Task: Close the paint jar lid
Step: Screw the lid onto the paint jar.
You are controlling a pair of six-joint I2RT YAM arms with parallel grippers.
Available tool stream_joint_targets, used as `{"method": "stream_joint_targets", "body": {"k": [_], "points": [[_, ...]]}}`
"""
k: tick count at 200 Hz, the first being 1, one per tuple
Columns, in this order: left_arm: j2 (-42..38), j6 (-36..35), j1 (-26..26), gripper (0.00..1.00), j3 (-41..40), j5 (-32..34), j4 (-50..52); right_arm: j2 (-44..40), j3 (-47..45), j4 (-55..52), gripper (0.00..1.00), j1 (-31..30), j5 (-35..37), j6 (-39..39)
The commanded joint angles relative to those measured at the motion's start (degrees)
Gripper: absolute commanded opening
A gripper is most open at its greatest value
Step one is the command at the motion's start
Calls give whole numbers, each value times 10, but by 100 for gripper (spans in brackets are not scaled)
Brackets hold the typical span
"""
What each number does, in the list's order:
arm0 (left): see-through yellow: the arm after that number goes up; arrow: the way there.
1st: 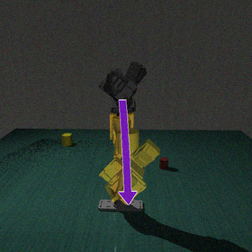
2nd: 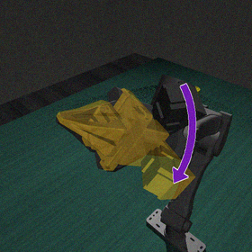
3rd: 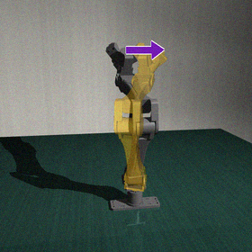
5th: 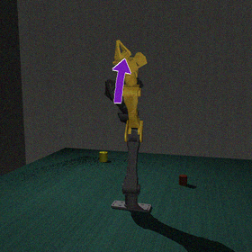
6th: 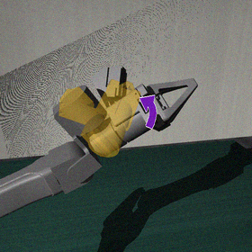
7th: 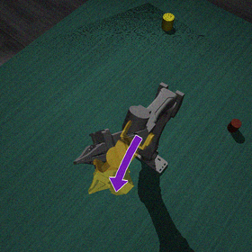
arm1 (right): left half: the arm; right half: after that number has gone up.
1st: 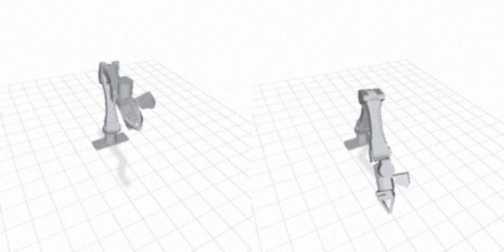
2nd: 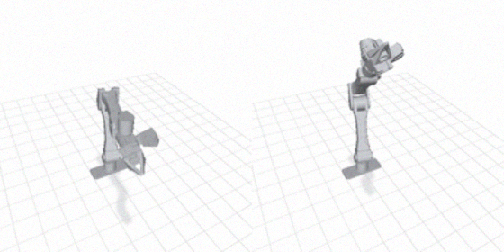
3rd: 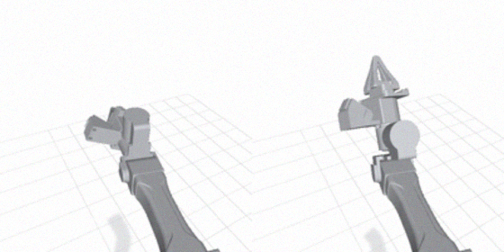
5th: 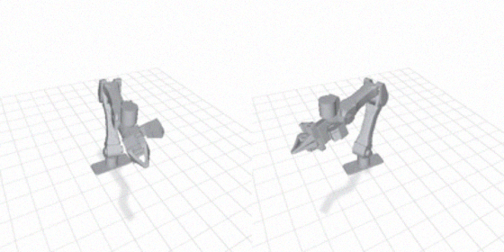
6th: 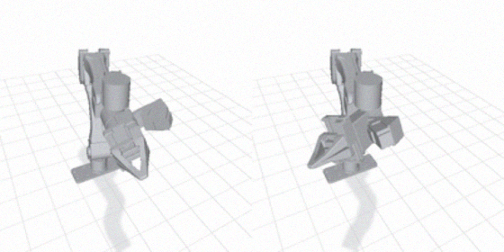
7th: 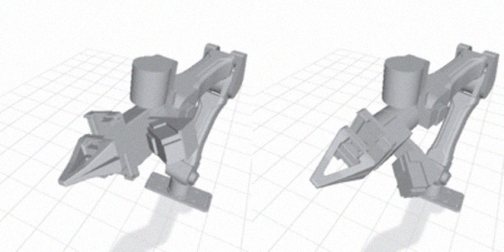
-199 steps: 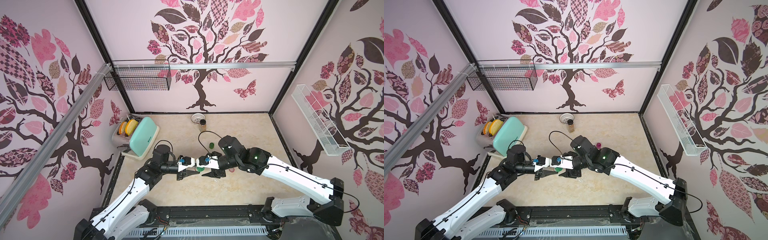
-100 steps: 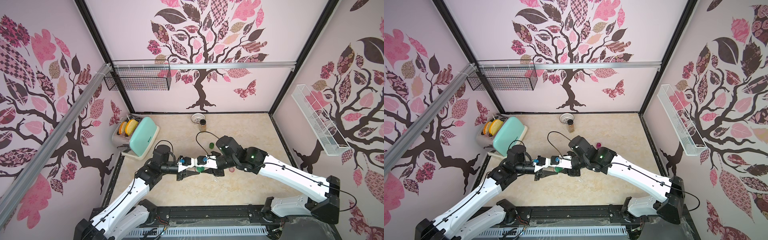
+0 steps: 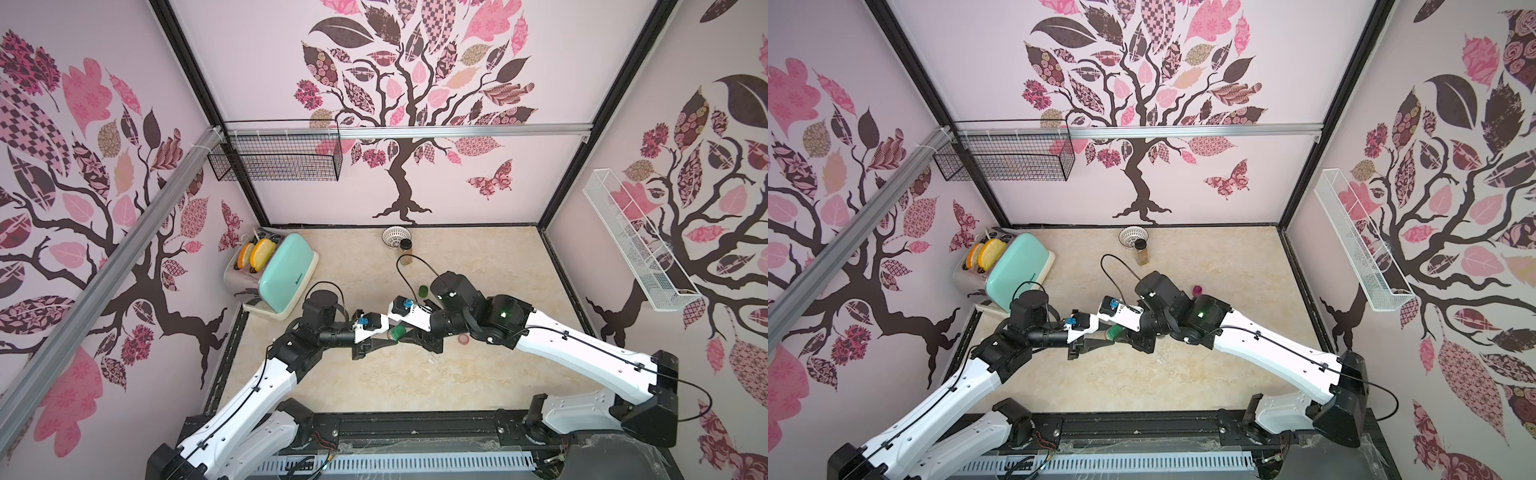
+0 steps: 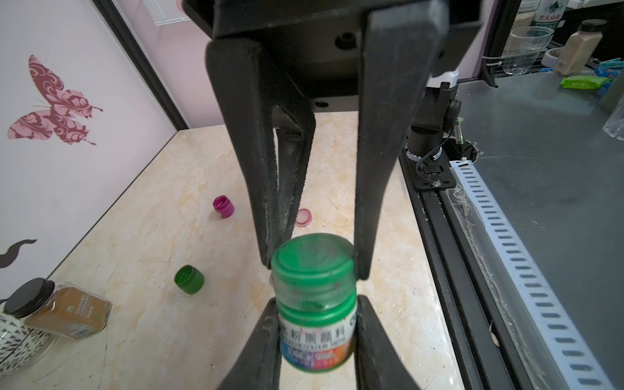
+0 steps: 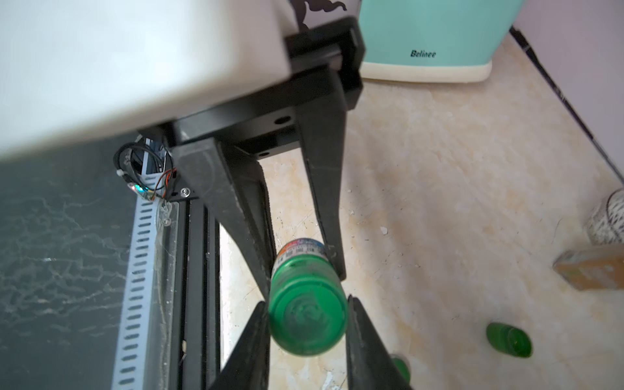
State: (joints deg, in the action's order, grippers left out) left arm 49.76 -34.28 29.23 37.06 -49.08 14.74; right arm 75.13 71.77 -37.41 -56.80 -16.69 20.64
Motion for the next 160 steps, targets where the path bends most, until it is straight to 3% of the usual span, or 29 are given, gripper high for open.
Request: {"method": "stream_joint_targets", "body": {"k": [1,35,79,124,160], "points": [[-13,-2,4,21,3,0,-21,22,26,44,0,-2,60,-178],[-21,2,4,21,-3,16,-29,43,40,22,0,-2,134,-408],[-21,2,4,21,-3,17,-30,50,36,44,0,-2,99,-583],[-20,3,4,21,-3,14,-29,49,47,21,7,-3,118,-539],[-17,3,4,21,-2,13,-29,27,52,-7,29,-2,158,-452]]}}
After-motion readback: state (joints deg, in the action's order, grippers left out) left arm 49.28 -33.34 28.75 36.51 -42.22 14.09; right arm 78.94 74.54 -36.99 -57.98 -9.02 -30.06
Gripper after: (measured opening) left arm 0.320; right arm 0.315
